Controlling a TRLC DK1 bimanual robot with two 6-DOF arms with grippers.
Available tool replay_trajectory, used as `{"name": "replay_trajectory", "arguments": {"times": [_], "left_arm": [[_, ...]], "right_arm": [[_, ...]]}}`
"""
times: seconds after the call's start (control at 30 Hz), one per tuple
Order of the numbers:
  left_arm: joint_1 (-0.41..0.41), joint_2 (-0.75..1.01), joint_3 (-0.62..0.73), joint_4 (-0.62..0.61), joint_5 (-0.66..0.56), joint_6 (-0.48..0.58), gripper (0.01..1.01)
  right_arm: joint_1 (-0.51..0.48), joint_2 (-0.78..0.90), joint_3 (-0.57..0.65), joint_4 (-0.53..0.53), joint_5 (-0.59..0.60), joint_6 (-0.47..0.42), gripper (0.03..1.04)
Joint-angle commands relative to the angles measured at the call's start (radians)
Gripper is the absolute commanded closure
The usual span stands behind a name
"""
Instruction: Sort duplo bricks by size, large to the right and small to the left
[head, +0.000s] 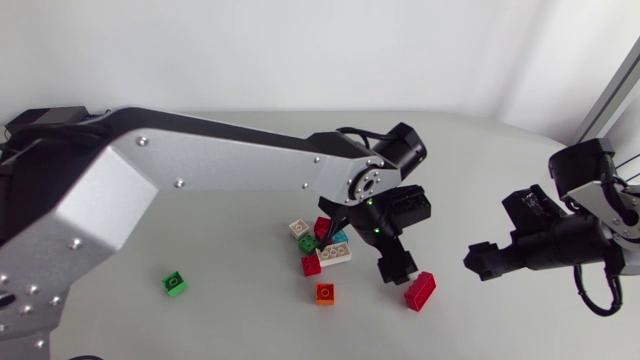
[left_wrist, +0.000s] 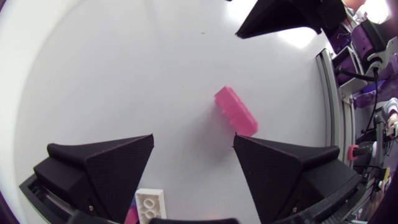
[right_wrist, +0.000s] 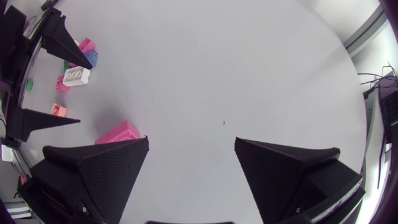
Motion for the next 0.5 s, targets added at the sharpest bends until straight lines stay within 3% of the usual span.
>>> {"name": "replay_trajectory", "arguments": {"times": [0.0,0.2,0.47], "left_arm": [[0.035,-0.094,-0.064,-0.055,-0.036,-0.027,0.046],[0.044,-0.327,-0.385,-0.061,-0.056,0.06,0.046],[0.008,-0.32,-0.472,-0.044,-0.056,0.051,0.046]], "right_arm": [[-0.02,-0.01,-0.012,-0.014,-0.002,-0.031,0.07],[-0.023,-0.021,-0.03,-0.01,-0.03,-0.034,0.07],[-0.026,-0.076,-0.061,-0.015,-0.039,-0.035,0.07]]}}
